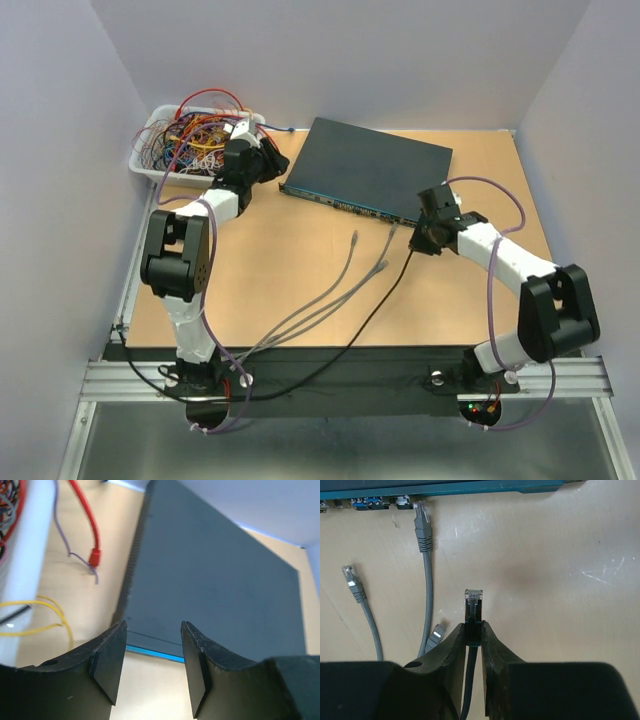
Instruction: Insert the plug into the switch port
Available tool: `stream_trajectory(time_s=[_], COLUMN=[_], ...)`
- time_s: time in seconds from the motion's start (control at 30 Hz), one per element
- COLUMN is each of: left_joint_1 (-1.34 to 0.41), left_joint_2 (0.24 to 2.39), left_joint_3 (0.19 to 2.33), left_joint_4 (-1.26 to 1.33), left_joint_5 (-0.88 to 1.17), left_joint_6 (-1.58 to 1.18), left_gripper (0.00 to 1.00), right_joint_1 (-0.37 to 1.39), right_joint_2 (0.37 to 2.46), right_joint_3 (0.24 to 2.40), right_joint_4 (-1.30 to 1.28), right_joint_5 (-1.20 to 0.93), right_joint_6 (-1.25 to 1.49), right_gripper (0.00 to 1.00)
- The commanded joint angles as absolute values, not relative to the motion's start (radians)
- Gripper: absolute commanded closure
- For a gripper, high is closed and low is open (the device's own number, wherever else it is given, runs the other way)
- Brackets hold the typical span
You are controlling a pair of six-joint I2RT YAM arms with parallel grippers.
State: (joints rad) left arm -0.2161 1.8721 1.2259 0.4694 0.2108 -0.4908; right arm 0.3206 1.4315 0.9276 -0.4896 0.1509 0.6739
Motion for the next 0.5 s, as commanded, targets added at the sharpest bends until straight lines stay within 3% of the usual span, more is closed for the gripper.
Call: stream_trajectory(time_s=[0.0,0.47], left_joint_1=[-0.206,-0.202], left_joint_2=[1.911,1.994], left_joint_3=[1.334,1.419], left_joint_4=[0.485,0.453], left_joint_5=[0.299,0.353], left_joint_6=[-0.428,-0.419], left_gripper=[0.42,0.43], right_joint_1=[0.314,0.311], right_joint_2=[1.526,1.726], right_joint_3=[1.005,1.16], right_joint_4=[-0.457,-0.402], right_joint_5=[0.164,0.17], right_joint_6=[0.627,0.583], right_gripper=[1.0,1.0])
